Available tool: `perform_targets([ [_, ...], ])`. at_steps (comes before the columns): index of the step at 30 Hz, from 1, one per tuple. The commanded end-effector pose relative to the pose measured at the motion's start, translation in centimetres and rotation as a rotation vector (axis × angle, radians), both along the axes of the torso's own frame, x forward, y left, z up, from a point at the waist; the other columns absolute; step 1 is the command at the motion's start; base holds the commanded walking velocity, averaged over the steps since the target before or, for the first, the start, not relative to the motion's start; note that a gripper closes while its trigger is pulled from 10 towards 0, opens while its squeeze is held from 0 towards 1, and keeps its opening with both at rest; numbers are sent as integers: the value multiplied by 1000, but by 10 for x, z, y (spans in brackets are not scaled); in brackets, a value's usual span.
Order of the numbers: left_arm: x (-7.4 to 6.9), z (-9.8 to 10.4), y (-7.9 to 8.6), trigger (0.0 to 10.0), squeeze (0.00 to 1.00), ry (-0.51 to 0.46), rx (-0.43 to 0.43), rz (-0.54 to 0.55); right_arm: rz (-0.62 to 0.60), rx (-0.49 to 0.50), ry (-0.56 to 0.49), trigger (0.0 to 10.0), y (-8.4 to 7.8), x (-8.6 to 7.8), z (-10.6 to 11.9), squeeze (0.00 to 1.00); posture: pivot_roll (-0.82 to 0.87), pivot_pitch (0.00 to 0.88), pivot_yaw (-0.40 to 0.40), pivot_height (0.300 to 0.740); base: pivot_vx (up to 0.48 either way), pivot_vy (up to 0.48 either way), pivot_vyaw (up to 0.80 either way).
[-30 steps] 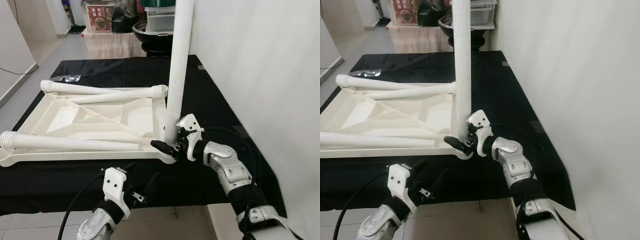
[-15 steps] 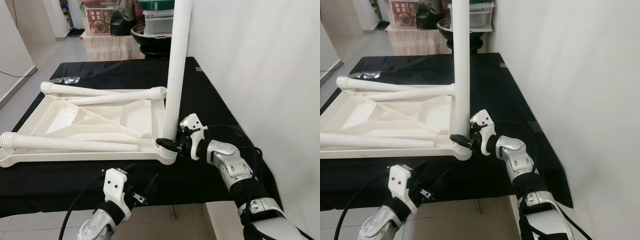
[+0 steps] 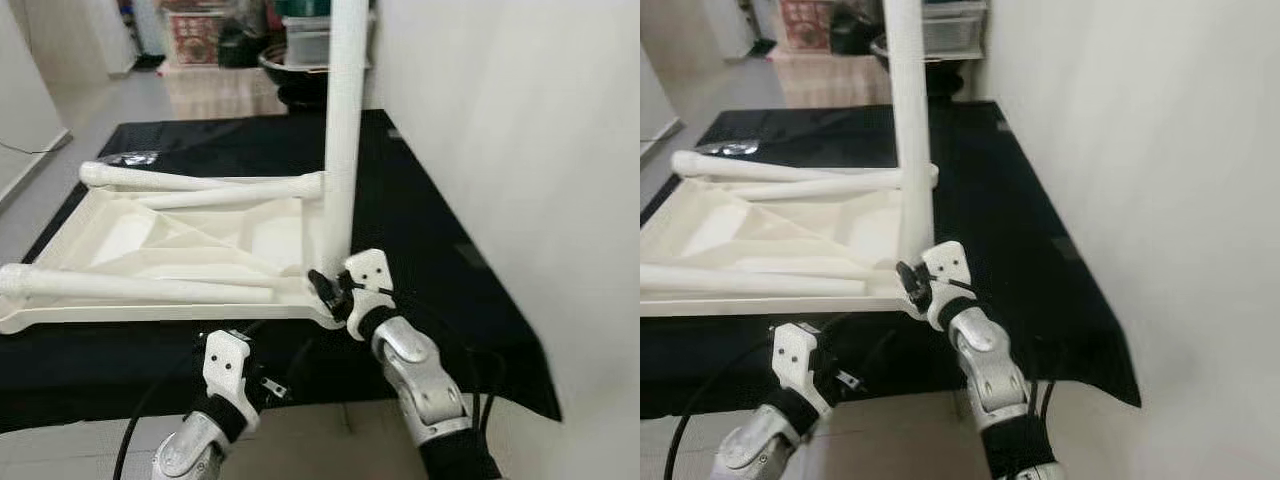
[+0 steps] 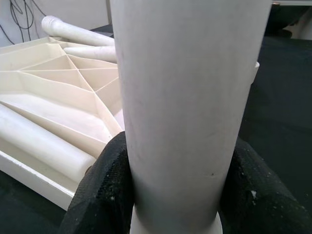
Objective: Building children table
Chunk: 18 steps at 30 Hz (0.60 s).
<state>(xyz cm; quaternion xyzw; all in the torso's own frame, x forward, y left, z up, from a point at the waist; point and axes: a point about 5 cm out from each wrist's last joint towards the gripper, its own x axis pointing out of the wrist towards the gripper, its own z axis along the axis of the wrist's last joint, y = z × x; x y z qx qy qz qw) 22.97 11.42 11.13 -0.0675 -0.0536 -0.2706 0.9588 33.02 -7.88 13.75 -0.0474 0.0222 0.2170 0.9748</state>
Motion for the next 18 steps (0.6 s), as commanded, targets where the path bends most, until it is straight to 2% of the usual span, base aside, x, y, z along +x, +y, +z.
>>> perform_targets([
  [1,-1,-3,2,10000,0,16,4,1,-26,-50,98,4118,-8,-1,-22,0,31,88,-23,740,0,0,0],
  [2,-1,-3,2,10000,0,16,4,1,-26,-50,98,4118,-8,-1,-22,0,31,88,-23,740,0,0,0],
  [3,-1,-3,2,10000,0,15,4,4,-5,-26,98,10000,-6,2,-19,0,30,89,-25,740,0,0,0],
  [4,0,-3,2,10000,0,14,4,7,24,-2,82,10000,-3,2,-12,525,33,84,-25,740,0,0,0],
  [6,0,-3,2,10000,0,14,4,9,44,14,70,10000,0,2,-6,525,33,84,-25,740,0,0,0],
  [7,0,-3,2,10000,0,13,4,10,89,38,61,10000,2,3,0,1000,34,84,-25,740,0,0,0],
  [8,1,-4,2,10000,0,13,4,10,215,55,34,10000,5,8,12,1000,35,80,-25,740,0,0,0],
  [9,1,-4,2,10000,0,14,4,10,266,57,25,10000,5,10,16,1000,35,80,-25,740,0,0,0],
  [10,1,-4,1,10000,0,14,4,10,335,49,19,10000,4,13,20,0,35,76,-24,740,0,0,0],
  [15,2,-4,1,10000,0,14,3,8,480,10,1,10000,1,17,29,0,37,74,-26,740,0,0,0],
  [18,2,-4,0,10000,0,14,3,9,642,-71,-8,10000,-3,21,38,0,42,72,-28,740,0,0,0],
])
